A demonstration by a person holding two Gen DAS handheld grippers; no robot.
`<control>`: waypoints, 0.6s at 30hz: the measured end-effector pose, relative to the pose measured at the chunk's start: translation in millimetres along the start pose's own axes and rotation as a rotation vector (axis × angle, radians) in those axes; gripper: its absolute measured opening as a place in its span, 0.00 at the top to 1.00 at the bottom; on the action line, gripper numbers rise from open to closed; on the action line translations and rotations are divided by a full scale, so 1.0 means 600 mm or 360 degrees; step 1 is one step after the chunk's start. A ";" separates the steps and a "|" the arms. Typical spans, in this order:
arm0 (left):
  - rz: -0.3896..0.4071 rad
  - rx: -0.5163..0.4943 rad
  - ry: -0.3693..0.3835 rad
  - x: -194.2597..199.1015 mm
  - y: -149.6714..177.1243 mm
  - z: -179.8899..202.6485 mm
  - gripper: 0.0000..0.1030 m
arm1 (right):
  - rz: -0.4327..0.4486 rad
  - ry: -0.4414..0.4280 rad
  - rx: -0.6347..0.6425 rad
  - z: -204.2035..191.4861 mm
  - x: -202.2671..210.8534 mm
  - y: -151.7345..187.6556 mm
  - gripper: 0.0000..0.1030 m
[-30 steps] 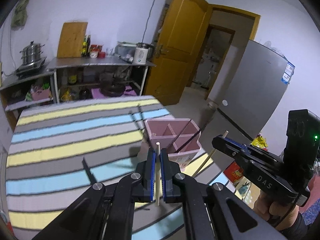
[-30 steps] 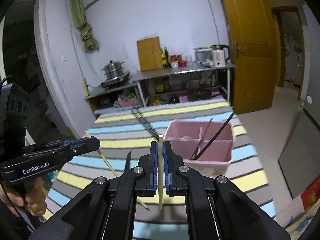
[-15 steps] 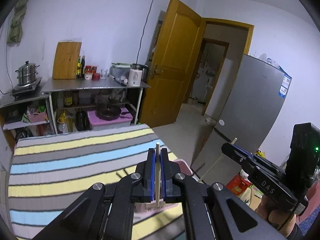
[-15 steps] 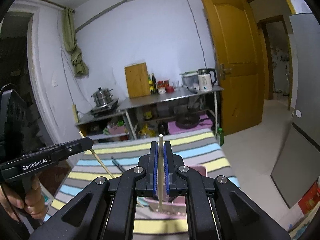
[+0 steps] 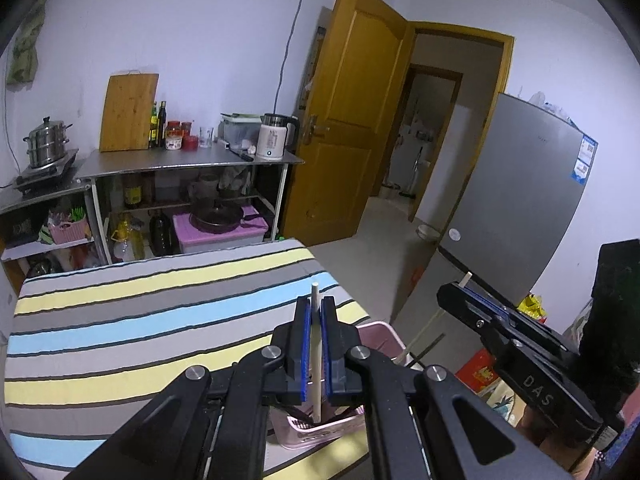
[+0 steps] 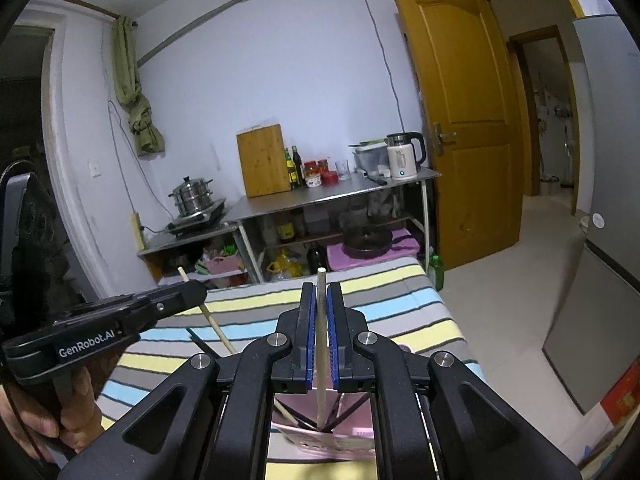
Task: Organize utensils
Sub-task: 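Lift both held wooden chopsticks and carry them over the pink holder, then lower the wooden chopsticks into the pink holder and open both tools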
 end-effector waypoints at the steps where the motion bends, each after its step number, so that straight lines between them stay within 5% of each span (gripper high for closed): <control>1: -0.0008 0.0000 0.0002 -0.008 0.005 -0.002 0.95 | -0.0007 -0.0006 -0.0005 0.002 -0.004 0.003 0.95; 18: -0.0140 0.0028 0.0044 -0.069 0.076 -0.015 0.95 | -0.0193 0.0037 0.0034 0.020 -0.058 0.074 0.95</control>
Point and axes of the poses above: each gripper's, at about its wrist camera, not at the fingertips, and x roughly against the way its jaws point, z to its right, y to its underside, the point moved 1 cm from there along -x, roughly the way its jaws point, and after that the axes turned 10 degrees about -x, right-handed, at the moved point
